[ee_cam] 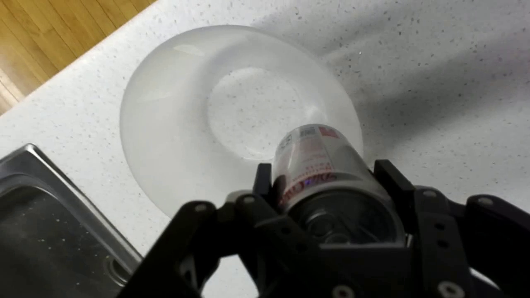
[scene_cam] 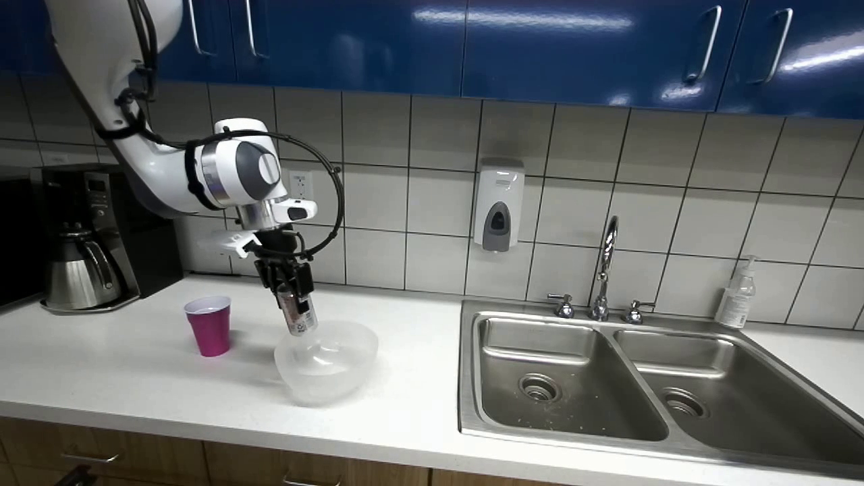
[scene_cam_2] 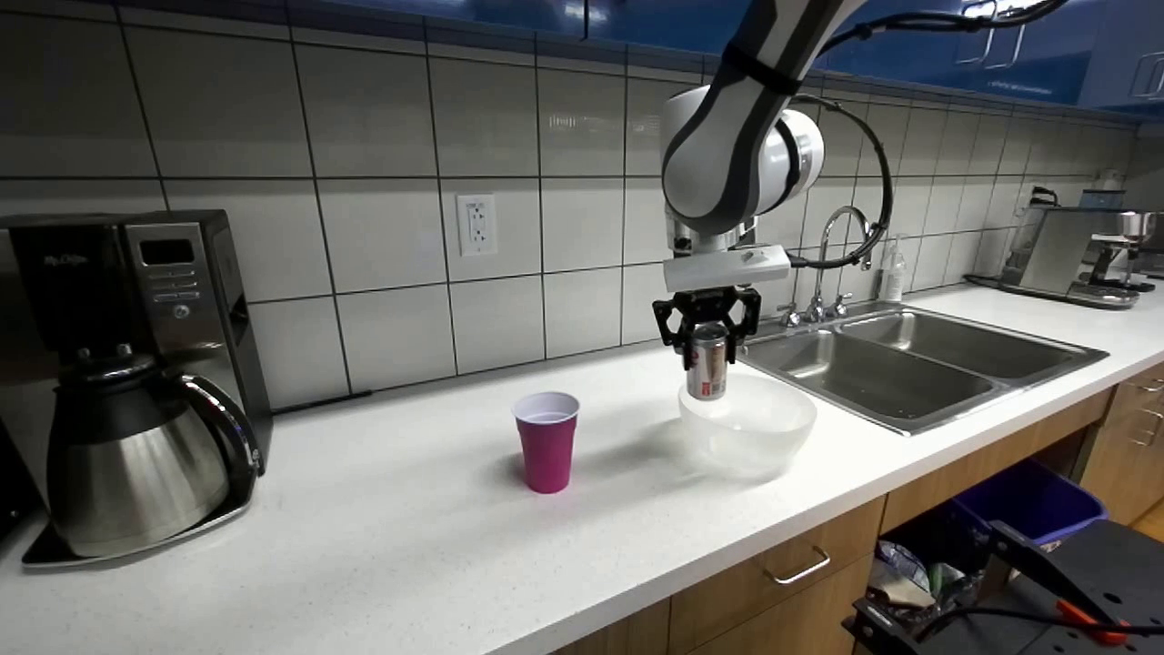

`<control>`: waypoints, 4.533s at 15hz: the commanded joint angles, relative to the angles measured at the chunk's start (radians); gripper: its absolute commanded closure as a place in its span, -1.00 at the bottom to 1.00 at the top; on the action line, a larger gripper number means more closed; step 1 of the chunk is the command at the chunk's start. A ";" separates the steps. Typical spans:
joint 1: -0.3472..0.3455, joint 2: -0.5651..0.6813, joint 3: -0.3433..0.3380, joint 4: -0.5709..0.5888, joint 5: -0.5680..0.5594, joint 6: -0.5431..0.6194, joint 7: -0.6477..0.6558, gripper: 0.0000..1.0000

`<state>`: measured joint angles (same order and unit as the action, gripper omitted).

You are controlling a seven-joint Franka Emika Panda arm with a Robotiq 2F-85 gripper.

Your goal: Pick up the can, then put it in the bowl

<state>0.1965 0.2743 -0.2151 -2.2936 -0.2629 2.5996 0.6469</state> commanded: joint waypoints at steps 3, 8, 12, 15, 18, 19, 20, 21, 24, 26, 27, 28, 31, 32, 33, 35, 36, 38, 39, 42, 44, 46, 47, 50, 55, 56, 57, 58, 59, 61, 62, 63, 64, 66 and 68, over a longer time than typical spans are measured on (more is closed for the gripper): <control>-0.059 -0.011 -0.002 -0.009 -0.004 -0.035 0.042 0.23; -0.117 0.069 0.021 0.045 0.085 -0.039 -0.017 0.23; -0.147 0.139 0.031 0.103 0.182 -0.044 -0.064 0.23; -0.165 0.189 0.038 0.151 0.240 -0.051 -0.096 0.23; -0.175 0.229 0.045 0.185 0.289 -0.060 -0.124 0.23; -0.176 0.237 0.047 0.192 0.298 -0.062 -0.130 0.23; -0.174 0.241 0.048 0.192 0.305 -0.057 -0.135 0.23; -0.165 0.242 0.044 0.190 0.305 -0.054 -0.133 0.23; -0.158 0.243 0.046 0.187 0.307 -0.049 -0.130 0.23; -0.157 0.242 0.047 0.184 0.306 -0.049 -0.131 0.23; -0.156 0.241 0.047 0.183 0.305 -0.050 -0.130 0.23; -0.154 0.241 0.045 0.182 0.304 -0.049 -0.129 0.23; -0.160 0.245 0.047 0.182 0.310 -0.049 -0.131 0.23; -0.162 0.247 0.048 0.183 0.313 -0.050 -0.133 0.23; -0.164 0.250 0.048 0.184 0.315 -0.052 -0.133 0.23; -0.165 0.256 0.048 0.186 0.320 -0.053 -0.133 0.23; -0.166 0.260 0.048 0.188 0.323 -0.055 -0.133 0.23; -0.166 0.266 0.048 0.190 0.328 -0.058 -0.133 0.23; -0.168 0.271 0.049 0.190 0.332 -0.059 -0.134 0.23; -0.172 0.269 0.054 0.186 0.345 -0.067 -0.141 -0.77; -0.172 0.263 0.055 0.184 0.352 -0.073 -0.145 -0.92; -0.170 0.264 0.053 0.189 0.354 -0.080 -0.143 -1.00; -0.168 0.263 0.053 0.190 0.355 -0.080 -0.142 -1.00; -0.161 0.241 0.050 0.176 0.348 -0.081 -0.142 -1.00; -0.135 0.164 0.034 0.121 0.323 -0.077 -0.124 -1.00; -0.130 0.145 0.031 0.108 0.317 -0.075 -0.119 -1.00; -0.124 0.121 0.026 0.091 0.310 -0.074 -0.108 -1.00; -0.121 0.100 0.025 0.076 0.307 -0.073 -0.103 -1.00; -0.117 0.077 0.021 0.059 0.300 -0.074 -0.097 -1.00; -0.110 0.034 0.019 0.021 0.286 -0.070 -0.083 -1.00; -0.109 0.011 0.021 0.002 0.279 -0.068 -0.078 -1.00; -0.106 -0.017 0.022 -0.025 0.270 -0.064 -0.071 -1.00; -0.101 -0.043 0.022 -0.052 0.255 -0.057 -0.057 -1.00; -0.097 -0.089 0.027 -0.103 0.226 -0.047 -0.035 -1.00; -0.091 -0.132 0.035 -0.151 0.182 -0.046 0.000 -1.00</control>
<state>0.0904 0.2445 -0.1827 -2.3453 -0.0162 2.5489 0.5810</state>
